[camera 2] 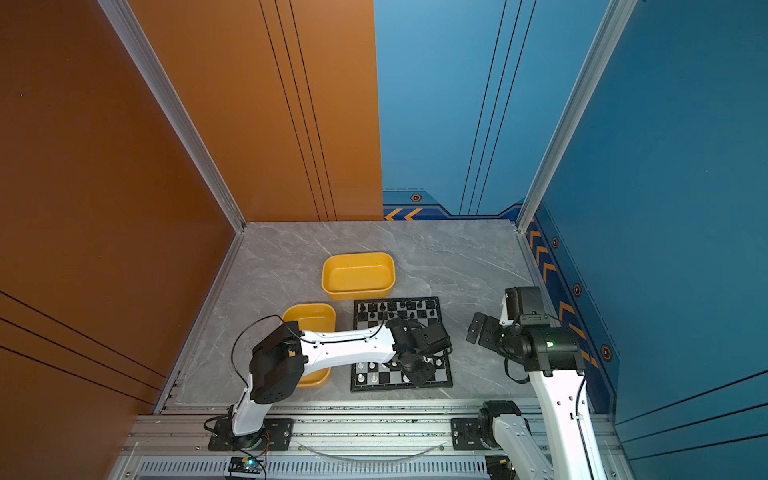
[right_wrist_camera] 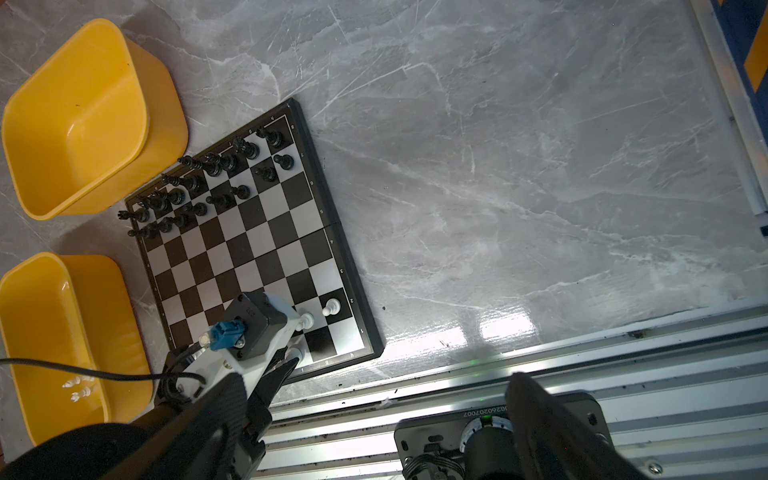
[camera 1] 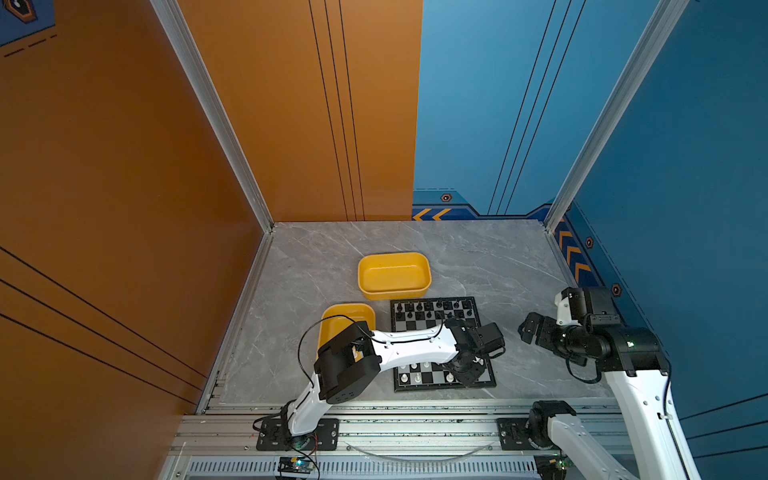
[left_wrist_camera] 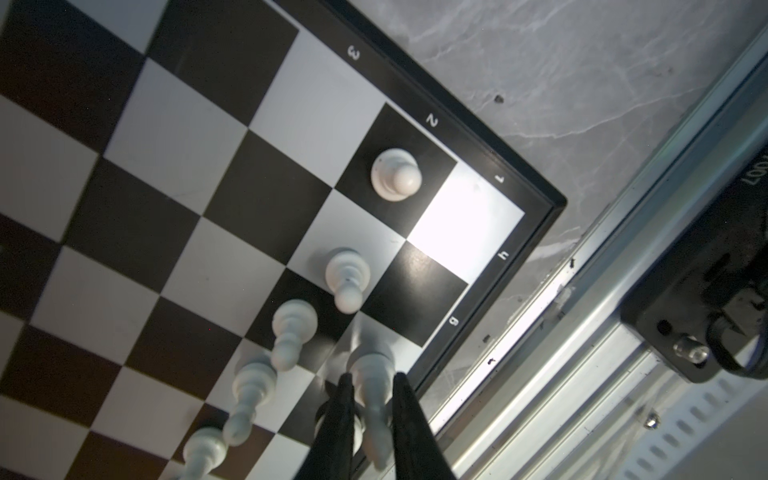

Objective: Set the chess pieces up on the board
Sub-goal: 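Lower the white piece onto the near-rank corner square and open the left gripper, then raise the left gripper off the board while the right arm swings over the white-piece tray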

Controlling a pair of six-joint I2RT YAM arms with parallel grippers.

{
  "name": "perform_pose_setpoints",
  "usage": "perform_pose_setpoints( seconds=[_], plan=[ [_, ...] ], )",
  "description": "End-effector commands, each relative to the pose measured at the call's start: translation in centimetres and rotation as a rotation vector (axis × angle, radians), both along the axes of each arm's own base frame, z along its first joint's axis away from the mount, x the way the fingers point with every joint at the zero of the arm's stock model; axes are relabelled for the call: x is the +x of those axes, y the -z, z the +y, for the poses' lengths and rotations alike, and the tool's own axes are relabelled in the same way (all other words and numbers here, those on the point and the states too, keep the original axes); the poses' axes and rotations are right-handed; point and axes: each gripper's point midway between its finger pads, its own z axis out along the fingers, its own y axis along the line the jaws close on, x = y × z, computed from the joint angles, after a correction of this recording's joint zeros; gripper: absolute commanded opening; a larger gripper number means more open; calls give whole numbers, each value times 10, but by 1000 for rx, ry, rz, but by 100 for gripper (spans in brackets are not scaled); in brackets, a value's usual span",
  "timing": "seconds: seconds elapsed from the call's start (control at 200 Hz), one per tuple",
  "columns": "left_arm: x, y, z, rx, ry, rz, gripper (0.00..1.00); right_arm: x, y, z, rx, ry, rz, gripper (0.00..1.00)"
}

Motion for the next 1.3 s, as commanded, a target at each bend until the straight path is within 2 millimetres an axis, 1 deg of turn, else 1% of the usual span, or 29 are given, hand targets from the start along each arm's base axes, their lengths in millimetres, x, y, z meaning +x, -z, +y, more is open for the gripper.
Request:
perform_pose_setpoints(
  seconds=[0.0, 0.08, 0.25, 0.406, 0.486, 0.566, 0.706, 0.761, 0.856, 0.926, 0.991, 1.026, 1.067, 1.142, 1.242, 1.292],
  plan=[
    [0, -6, -7, -14, 5, -15, 20, -6, -4, -4, -29, -6, 10, 100],
    [2, -16, -10, -37, 7, -22, 23, -6, -5, -3, -27, -4, 9, 100],
    [6, -42, -19, -101, 7, -46, 29, -4, -8, -2, -14, -3, 2, 100],
    [12, -69, -20, -160, -8, -56, 34, -1, -12, -1, -3, 0, -4, 100],
    [17, -83, -16, -188, -27, -68, 35, 1, -15, -1, -2, 3, -6, 100],
    [25, -99, -9, -213, -56, -86, 37, 5, -18, -1, 0, 5, -14, 100],
    [44, -125, 16, -253, -131, -122, 39, 16, -25, 3, 24, 1, -35, 100],
    [53, -136, 31, -266, -172, -138, 40, 21, -28, 7, 41, -7, -45, 100],
    [69, -146, 63, -272, -263, -165, 41, 33, -34, 15, 59, -26, -65, 100],
    [83, -151, 94, -275, -355, -182, 42, 42, -37, 24, 61, -54, -77, 98],
    [93, -150, 127, -271, -451, -187, 43, 53, -40, 36, 45, -88, -85, 97],
    [98, -148, 146, -267, -508, -187, 43, 59, -41, 43, 23, -113, -91, 95],
    [103, -149, 168, -270, -576, -193, 44, 67, -44, 54, 1, -148, -100, 93],
    [107, -142, 211, -264, -701, -191, 45, 81, -48, 84, -33, -241, -111, 89],
    [109, -134, 265, -250, -861, -207, 48, 98, -49, 132, -41, -363, -117, 74],
    [108, -130, 288, -241, -929, -209, 50, 105, -48, 158, -44, -432, -115, 66]
  ],
)
